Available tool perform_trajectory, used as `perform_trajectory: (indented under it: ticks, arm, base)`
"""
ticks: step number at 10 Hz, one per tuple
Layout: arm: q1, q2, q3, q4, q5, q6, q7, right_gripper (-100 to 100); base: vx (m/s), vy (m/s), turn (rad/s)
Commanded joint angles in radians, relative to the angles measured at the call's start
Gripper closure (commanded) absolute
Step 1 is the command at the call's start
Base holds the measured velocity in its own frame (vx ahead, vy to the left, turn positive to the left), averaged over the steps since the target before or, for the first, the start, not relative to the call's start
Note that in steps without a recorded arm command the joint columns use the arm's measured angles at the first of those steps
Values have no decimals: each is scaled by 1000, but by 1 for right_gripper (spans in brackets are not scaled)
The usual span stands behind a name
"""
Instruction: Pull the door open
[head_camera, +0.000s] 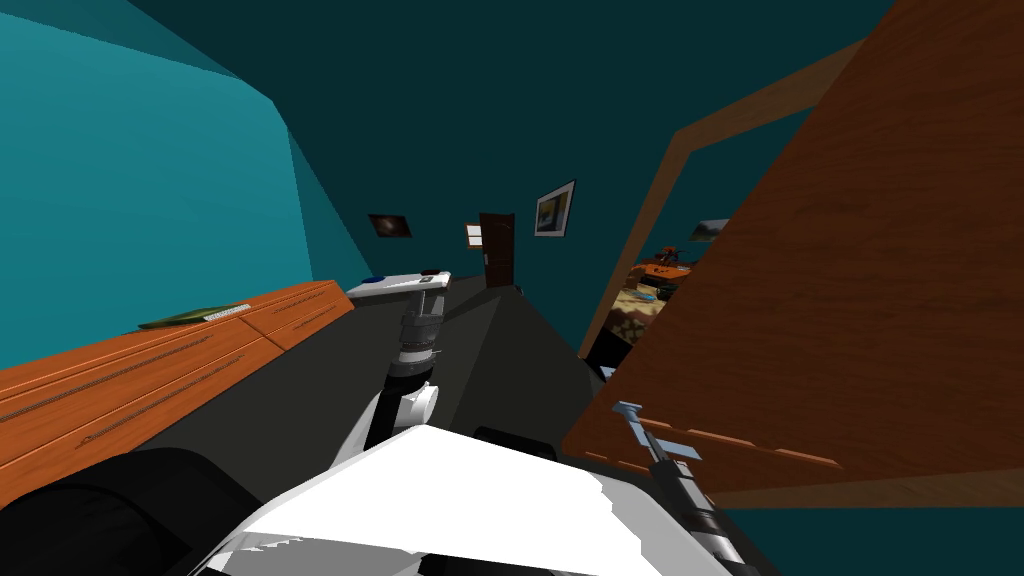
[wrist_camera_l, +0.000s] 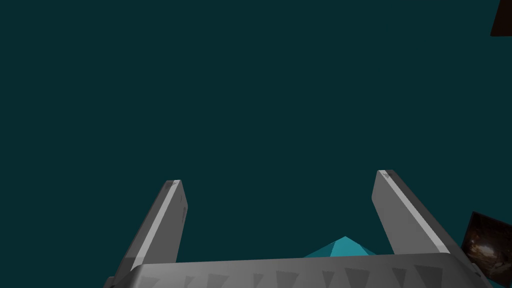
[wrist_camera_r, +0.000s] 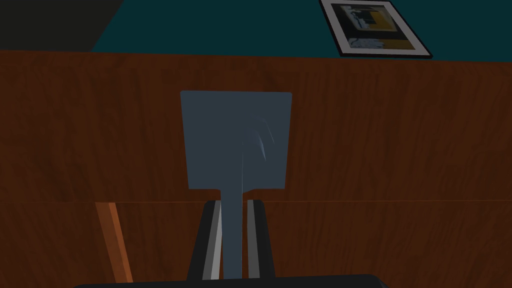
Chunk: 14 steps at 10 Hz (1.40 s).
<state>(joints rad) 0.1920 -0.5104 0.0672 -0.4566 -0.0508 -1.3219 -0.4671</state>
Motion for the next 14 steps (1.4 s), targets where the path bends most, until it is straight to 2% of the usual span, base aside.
perform_trajectory:
  ticks: [1,14]
  arm:
    - [2,1,2,4,1,-8,0,100]
    - [6,0,2,5,0,-12,-1,100]
  base:
    - [0,-6,-16]
    - [0,1,4]
